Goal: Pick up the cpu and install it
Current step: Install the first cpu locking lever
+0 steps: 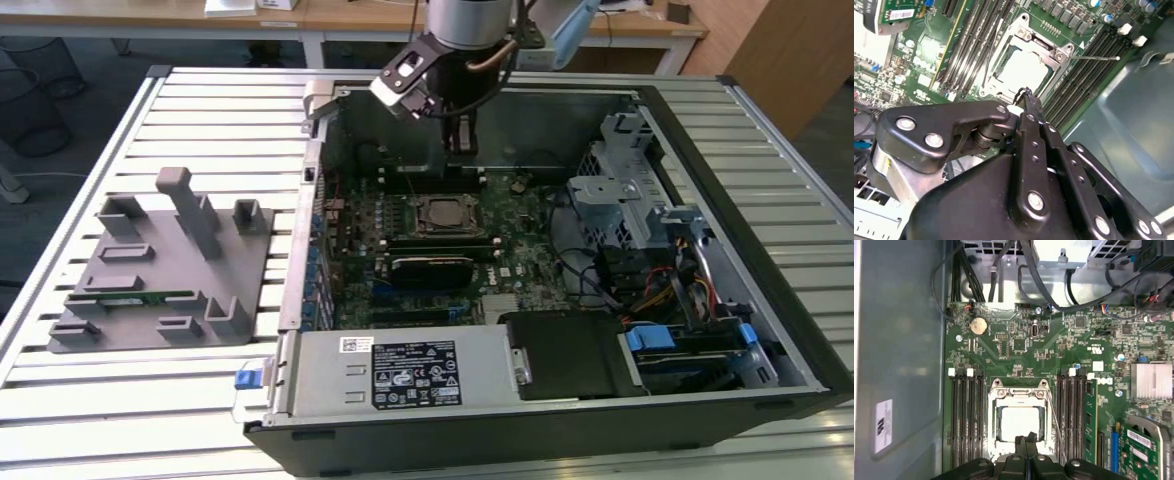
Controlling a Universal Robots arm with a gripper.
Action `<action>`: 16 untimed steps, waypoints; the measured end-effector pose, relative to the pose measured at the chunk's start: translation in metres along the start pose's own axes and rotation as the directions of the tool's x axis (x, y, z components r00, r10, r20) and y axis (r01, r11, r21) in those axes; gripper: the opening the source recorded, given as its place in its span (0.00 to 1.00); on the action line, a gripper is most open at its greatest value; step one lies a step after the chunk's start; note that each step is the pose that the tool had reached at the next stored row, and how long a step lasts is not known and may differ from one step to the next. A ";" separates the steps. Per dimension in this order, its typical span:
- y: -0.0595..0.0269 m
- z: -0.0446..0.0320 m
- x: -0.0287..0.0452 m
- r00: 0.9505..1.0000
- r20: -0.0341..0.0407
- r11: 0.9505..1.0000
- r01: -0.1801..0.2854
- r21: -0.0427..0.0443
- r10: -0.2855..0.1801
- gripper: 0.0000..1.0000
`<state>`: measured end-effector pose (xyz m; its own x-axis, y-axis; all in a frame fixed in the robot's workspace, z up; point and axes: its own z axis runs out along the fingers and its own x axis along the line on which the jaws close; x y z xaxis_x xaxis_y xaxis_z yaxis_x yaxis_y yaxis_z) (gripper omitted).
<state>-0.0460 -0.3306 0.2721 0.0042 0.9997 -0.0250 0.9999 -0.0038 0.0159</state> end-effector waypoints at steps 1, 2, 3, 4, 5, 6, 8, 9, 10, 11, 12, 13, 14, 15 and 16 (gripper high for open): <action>-0.0002 -0.0009 0.0000 1.000 0.000 1.000 0.000 -0.001 0.000 0.11; -0.0007 -0.0015 0.0000 1.000 0.000 1.000 0.000 -0.002 0.000 0.11; -0.0016 -0.0017 0.0000 1.000 0.000 1.000 0.000 -0.003 0.000 0.11; -0.0022 -0.0017 0.0000 1.000 0.000 1.000 0.001 -0.003 -0.001 0.11; -0.0026 -0.0017 0.0000 1.000 0.000 1.000 0.005 -0.003 -0.005 0.11; -0.0028 -0.0018 0.0000 1.000 0.000 1.000 0.016 -0.003 -0.016 0.11; -0.0028 -0.0017 0.0000 0.999 -0.001 0.999 0.051 -0.004 -0.051 0.11; -0.0029 -0.0017 0.0000 0.998 -0.001 0.998 0.069 -0.004 -0.069 0.11; -0.0029 -0.0016 0.0000 0.996 -0.001 0.996 0.087 -0.005 -0.087 0.11; -0.0029 -0.0016 0.0000 0.994 -0.002 0.994 0.105 -0.005 -0.105 0.11; -0.0029 -0.0016 0.0000 0.992 -0.002 0.992 0.123 -0.006 -0.123 0.11; -0.0029 -0.0015 0.0000 0.990 -0.002 0.990 0.142 -0.006 -0.142 0.11; -0.0029 -0.0015 0.0000 0.987 -0.002 0.987 0.160 -0.007 -0.160 0.11; -0.0029 -0.0014 0.0000 0.984 -0.002 0.984 0.178 -0.007 -0.178 0.11; -0.0029 -0.0014 0.0000 0.981 -0.003 0.981 0.196 -0.008 -0.196 0.11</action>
<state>-0.0489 -0.3306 0.2735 -0.1916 0.9812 -0.0249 0.9812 0.1920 0.0186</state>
